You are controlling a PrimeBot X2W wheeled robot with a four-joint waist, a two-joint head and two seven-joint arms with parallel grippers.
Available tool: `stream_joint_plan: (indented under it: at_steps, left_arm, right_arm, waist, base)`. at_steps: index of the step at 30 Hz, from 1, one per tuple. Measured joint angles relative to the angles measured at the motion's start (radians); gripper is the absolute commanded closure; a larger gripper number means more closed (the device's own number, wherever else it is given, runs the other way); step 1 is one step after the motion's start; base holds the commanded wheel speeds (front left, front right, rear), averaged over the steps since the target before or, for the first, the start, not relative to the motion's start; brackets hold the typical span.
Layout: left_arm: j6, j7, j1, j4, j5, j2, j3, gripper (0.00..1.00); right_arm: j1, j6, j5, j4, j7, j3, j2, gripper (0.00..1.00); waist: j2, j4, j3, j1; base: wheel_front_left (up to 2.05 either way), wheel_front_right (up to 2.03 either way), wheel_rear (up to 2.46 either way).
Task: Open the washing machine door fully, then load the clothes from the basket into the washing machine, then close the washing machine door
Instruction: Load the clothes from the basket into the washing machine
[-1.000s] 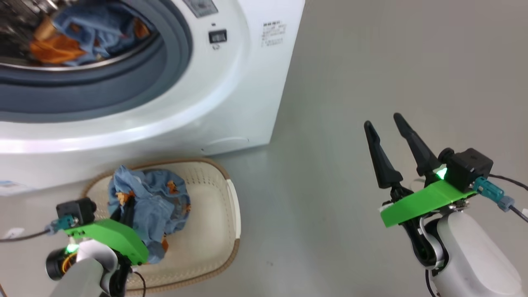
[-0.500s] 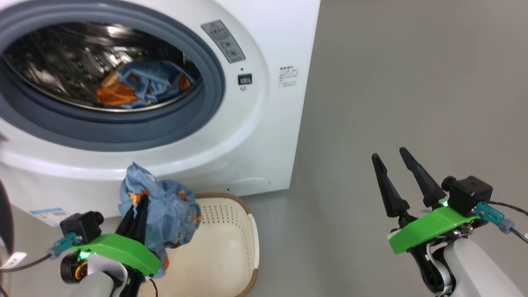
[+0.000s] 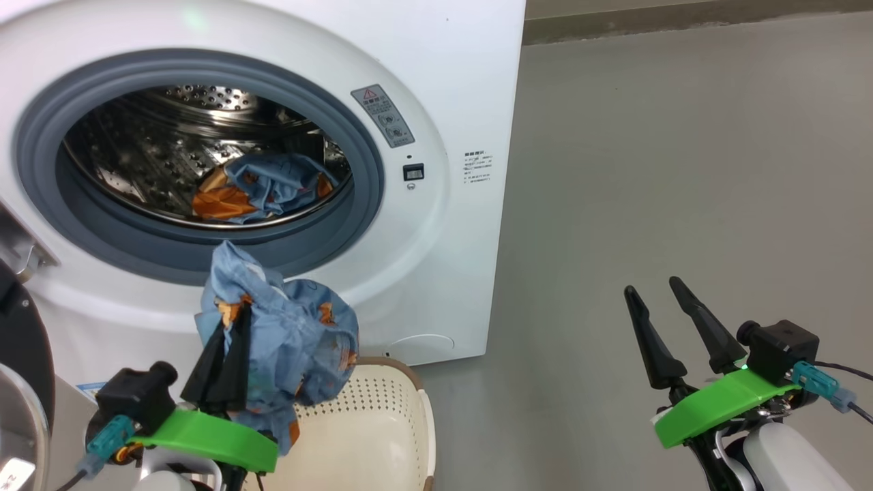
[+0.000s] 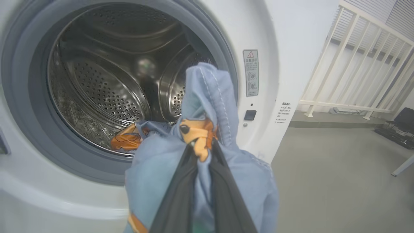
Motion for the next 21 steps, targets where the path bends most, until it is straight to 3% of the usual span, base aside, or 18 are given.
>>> stream_joint_plan:
  at_steps: [5,21]
  left_arm:
    - [0.049,0.0,0.025,-0.093,0.021,0.012,0.001,1.0]
    - [0.067,0.01,0.014,-0.118,0.018,0.022,0.025,1.0]
  right_arm:
    - [0.006,0.0,0.0,-0.006,0.0,-0.019,-0.003,0.0]
    - [0.004,0.0,-0.002,-0.02,0.0,-0.025,-0.01,0.0]
  waist:
    - [0.0,0.003,0.007,0.0002]
    - [0.0,0.009,0.053,0.0002]
  base:
    - [0.0,0.0,0.0]
    - [0.0,0.0,0.0]
